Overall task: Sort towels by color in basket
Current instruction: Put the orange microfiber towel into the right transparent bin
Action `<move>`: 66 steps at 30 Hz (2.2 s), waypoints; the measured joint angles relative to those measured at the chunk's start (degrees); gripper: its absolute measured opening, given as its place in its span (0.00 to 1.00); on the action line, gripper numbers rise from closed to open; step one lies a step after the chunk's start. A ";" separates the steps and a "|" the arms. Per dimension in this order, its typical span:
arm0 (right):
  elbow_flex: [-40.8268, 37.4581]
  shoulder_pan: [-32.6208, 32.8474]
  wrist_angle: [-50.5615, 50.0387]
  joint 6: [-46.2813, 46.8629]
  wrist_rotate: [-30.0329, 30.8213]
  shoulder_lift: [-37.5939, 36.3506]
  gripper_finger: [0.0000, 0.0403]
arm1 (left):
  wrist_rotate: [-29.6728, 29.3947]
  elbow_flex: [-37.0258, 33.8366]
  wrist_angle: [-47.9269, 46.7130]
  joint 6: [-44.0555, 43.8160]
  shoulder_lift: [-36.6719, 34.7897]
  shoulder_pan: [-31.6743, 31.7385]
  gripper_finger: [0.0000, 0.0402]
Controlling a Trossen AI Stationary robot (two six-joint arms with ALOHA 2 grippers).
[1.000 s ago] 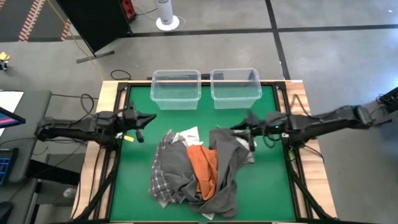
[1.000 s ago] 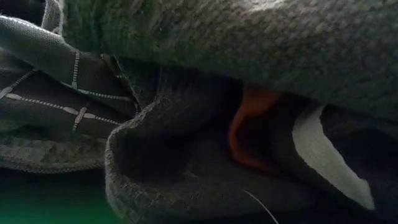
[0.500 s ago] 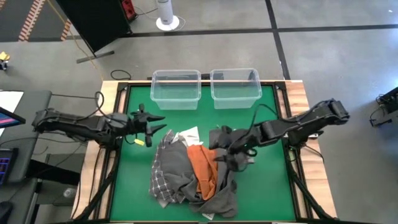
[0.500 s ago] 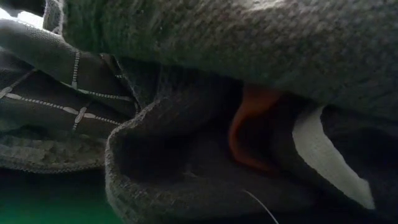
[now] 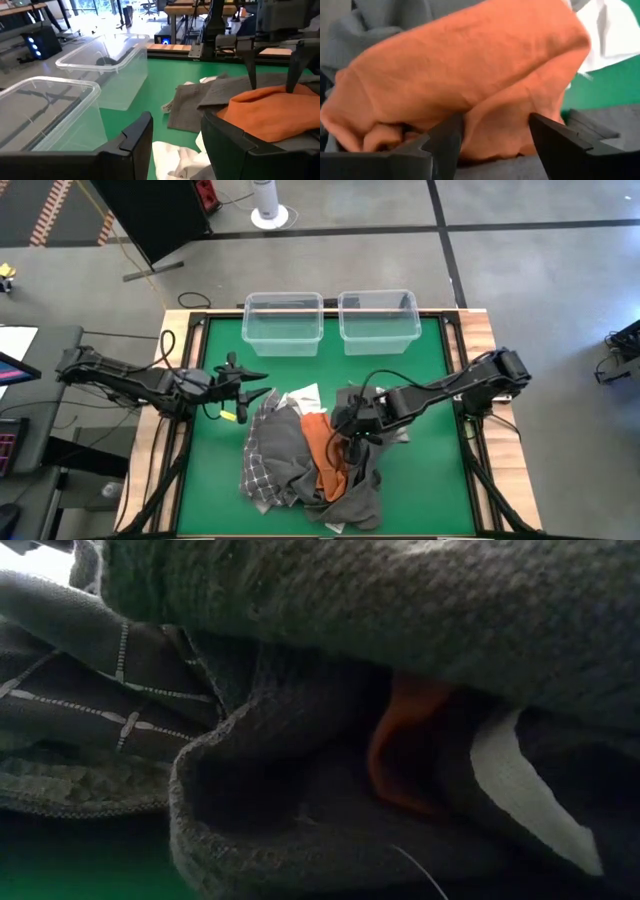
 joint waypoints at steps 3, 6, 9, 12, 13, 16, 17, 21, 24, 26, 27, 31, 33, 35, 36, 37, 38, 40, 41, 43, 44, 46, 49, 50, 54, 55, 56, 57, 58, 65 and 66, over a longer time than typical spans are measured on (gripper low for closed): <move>1.82 -0.04 -1.48 0.03 0.36 1.05 0.60 | -0.08 0.00 -0.86 -0.82 -0.01 -0.19 0.40; 2.18 -0.04 -1.91 -0.01 0.36 1.63 0.53 | -0.09 0.00 -2.04 -1.60 0.00 -0.20 0.40; 2.24 -0.55 -2.56 -0.05 0.36 2.05 0.42 | -0.09 0.00 -3.30 -2.02 0.02 -0.22 0.40; 2.11 -0.80 -3.45 -1.44 0.28 2.60 0.27 | -0.07 0.00 -3.51 -2.47 0.00 -0.22 0.40; 2.12 -0.90 -3.16 -2.09 0.05 2.77 0.22 | -0.07 0.00 -3.58 -2.47 0.00 -0.22 0.40; 2.13 -1.40 -3.77 -3.94 -0.96 3.03 0.06 | -0.07 0.00 -3.66 -2.57 0.00 -0.22 0.40; 2.13 -1.60 -3.89 -4.53 -1.40 3.03 0.04 | -0.07 0.00 -3.66 -2.60 -0.04 -0.22 0.40; 2.13 -2.59 -3.94 -5.19 -1.78 1.78 0.05 | -0.04 0.00 -3.66 -2.69 -0.04 -0.22 0.40; 2.13 -3.27 -4.06 -6.43 -1.78 -0.19 0.05 | -0.04 0.00 -3.66 -2.36 -0.04 -0.22 0.40; 2.13 -3.72 -4.13 -7.54 -1.78 -1.76 0.04 | -0.04 0.00 -3.66 -1.81 -0.04 -0.22 0.40; 2.13 -4.01 -4.11 -7.94 -1.76 -2.71 0.04 | -0.04 0.00 -3.62 -1.78 -0.04 -0.22 0.40; 2.13 -5.44 -4.16 -9.66 -0.25 -7.28 0.03 | -0.07 0.00 -3.54 -1.66 -0.04 -0.20 0.40; 2.13 -6.32 -3.82 -11.03 -0.15 -9.85 0.03 | -0.06 0.00 -3.50 -1.66 -0.04 -0.20 0.40; 2.13 -7.21 -3.06 -12.66 -0.09 -12.57 0.03 | -0.07 0.00 -3.19 -1.64 -0.04 -0.20 0.40; 2.13 -7.71 -2.40 -13.59 -0.09 -14.14 0.03 | -0.06 0.00 -3.01 -1.64 -0.04 -0.20 0.40; 2.13 -8.04 -1.66 -14.53 -0.05 -15.65 0.03 | -0.07 0.00 -2.83 -1.64 -0.04 -0.20 0.40; 2.13 -8.46 -0.68 -15.58 0.03 -17.12 0.03 | -0.06 0.00 -2.71 -1.62 -0.04 -0.20 0.40; 2.13 -9.12 2.05 -18.02 0.15 -20.06 0.03 | -0.07 0.00 -2.50 -1.60 -0.04 -0.18 0.40; 2.13 -9.41 3.52 -19.41 0.18 -21.32 0.03 | -0.07 0.00 -2.45 -1.60 -0.04 -0.18 0.40; 2.13 -10.09 6.72 -22.37 0.27 -23.82 0.03 | -0.07 0.00 -2.31 -1.40 -0.04 -0.16 0.40; 2.13 -10.55 8.47 -23.86 0.30 -24.87 0.03 | -0.07 0.00 -1.95 -0.90 -0.04 -0.16 0.40; 2.13 -11.50 11.90 -26.89 0.29 -26.70 0.03 | -0.07 0.00 -0.37 0.20 -0.02 -0.16 0.40; 2.13 -13.30 17.82 -30.57 0.30 -28.39 0.03 | -0.07 0.00 2.48 2.36 -0.02 -0.16 0.40; 2.13 -13.95 19.62 -31.64 0.28 -28.76 0.03 | -0.07 0.00 3.04 3.12 -0.04 -0.16 0.40; 2.27 -16.10 26.96 -36.22 -0.03 -29.24 0.03 | -0.07 0.00 3.83 4.62 -0.03 -0.16 0.40; 2.71 -16.56 27.80 -37.49 -0.10 -29.30 0.03 | -0.07 0.00 3.74 4.67 -0.01 -0.16 0.40; 3.45 -16.98 28.66 -38.68 -0.14 -29.09 0.03 | -0.07 0.00 3.64 4.67 0.00 -0.16 0.40; 4.51 -17.51 29.59 -39.85 -0.18 -28.65 0.03 | -0.07 0.00 3.57 4.67 0.00 -0.16 0.40; 5.69 -18.20 29.90 -41.00 -0.18 -28.54 0.03 | -0.07 0.00 3.51 4.67 0.00 -0.16 0.40; 11.27 -23.11 28.60 -48.45 4.14 -27.53 0.03 | -0.07 -0.02 3.10 4.63 0.00 -0.16 0.40; 11.80 -23.78 28.15 -50.10 6.16 -27.48 0.03 | -0.07 -0.02 2.74 4.61 0.00 -0.16 0.40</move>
